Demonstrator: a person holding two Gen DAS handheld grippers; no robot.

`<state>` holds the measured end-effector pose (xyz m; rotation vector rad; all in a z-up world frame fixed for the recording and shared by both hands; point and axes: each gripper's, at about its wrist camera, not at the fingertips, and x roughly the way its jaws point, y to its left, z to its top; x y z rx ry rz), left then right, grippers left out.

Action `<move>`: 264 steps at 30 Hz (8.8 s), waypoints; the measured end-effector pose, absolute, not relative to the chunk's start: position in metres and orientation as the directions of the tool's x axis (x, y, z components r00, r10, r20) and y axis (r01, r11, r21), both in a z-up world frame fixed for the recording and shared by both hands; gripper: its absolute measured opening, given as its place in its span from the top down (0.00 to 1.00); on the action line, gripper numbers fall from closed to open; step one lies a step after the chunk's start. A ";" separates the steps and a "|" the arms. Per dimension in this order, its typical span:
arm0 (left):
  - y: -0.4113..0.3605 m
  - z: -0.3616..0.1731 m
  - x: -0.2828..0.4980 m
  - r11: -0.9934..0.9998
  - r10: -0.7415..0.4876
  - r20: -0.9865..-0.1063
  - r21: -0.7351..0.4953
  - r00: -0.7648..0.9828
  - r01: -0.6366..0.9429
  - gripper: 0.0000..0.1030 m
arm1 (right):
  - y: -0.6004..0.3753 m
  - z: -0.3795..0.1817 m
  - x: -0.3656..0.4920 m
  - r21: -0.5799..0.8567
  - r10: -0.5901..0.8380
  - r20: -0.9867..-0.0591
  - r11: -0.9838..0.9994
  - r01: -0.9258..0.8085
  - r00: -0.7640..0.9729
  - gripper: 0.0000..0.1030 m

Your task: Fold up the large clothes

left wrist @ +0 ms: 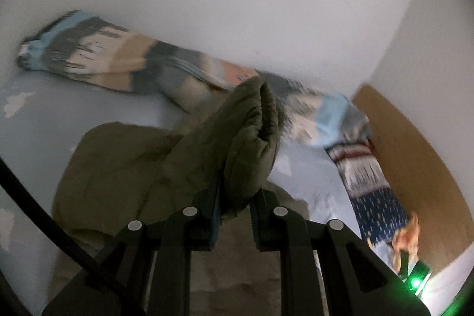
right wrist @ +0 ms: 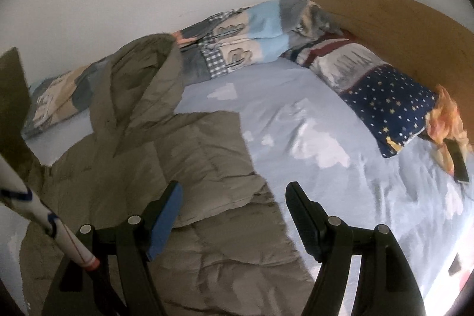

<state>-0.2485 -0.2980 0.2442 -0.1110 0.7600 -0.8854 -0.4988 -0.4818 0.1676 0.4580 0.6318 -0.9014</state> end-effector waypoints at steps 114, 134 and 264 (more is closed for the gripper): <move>-0.280 0.082 -0.227 0.778 -0.289 -0.706 0.220 0.646 0.588 0.40 | -0.455 0.089 -0.375 0.141 -0.315 -0.807 0.718 0.681 0.499 0.63; -0.279 0.086 -0.228 0.782 -0.298 -0.700 0.211 0.649 0.586 0.40 | -0.455 0.095 -0.378 0.158 -0.309 -0.796 0.723 0.672 0.520 0.60; -0.293 0.079 -0.231 0.704 -0.416 -0.810 0.001 0.413 0.710 0.33 | -0.481 0.159 -0.450 0.319 -0.294 -0.592 0.769 0.554 0.750 0.67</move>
